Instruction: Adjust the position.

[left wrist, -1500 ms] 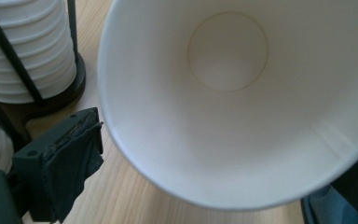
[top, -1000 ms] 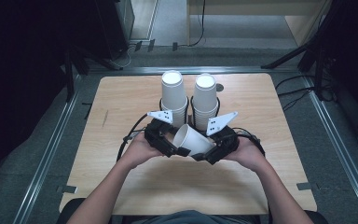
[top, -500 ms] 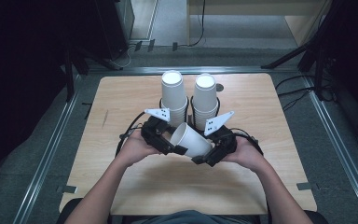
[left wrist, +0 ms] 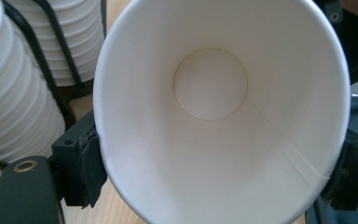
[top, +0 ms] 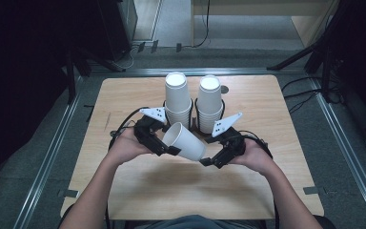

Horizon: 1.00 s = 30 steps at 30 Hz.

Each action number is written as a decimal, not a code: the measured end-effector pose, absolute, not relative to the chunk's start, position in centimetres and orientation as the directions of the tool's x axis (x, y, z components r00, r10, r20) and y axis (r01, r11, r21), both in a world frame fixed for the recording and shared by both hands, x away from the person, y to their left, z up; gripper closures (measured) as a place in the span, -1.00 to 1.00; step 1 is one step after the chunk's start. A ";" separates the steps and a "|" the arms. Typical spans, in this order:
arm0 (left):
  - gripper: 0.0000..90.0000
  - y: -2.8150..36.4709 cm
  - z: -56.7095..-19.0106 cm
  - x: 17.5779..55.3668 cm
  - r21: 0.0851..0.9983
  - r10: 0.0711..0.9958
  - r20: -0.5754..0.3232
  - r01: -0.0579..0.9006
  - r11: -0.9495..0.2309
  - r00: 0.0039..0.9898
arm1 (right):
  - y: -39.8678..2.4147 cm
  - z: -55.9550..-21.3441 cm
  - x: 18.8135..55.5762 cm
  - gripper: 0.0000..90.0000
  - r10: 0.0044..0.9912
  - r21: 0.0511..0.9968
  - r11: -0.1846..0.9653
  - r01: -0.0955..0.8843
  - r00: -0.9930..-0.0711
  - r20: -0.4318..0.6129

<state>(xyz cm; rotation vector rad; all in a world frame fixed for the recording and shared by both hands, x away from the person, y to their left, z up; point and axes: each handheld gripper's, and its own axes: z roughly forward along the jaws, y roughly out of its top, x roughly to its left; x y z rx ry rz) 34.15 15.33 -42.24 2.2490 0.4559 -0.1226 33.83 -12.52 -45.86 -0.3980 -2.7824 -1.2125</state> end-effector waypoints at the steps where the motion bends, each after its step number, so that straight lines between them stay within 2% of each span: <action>1: -0.70 15.4 -42.2 34.1 0.707 0.291 -0.224 0.361 -0.608 0.930 | -12.6 -45.9 33.9 -0.70 0.208 0.710 0.652 0.267 -0.963 0.172; 9: -0.70 15.2 -42.5 34.3 0.613 0.312 -0.160 0.342 -0.712 0.937 | -13.1 -46.0 34.0 -0.68 0.232 0.697 0.663 0.274 -0.960 0.156; 16: -0.70 14.1 -43.0 34.8 0.538 0.319 -0.150 0.348 -0.767 0.936 | -13.1 -46.2 34.0 -0.68 0.227 0.698 0.670 0.253 -0.965 0.132; 30: -0.71 11.0 -42.9 34.9 0.464 0.282 -0.110 0.301 -0.833 0.953 | -11.8 -46.8 34.0 -0.67 0.196 0.707 0.670 0.227 -0.972 0.127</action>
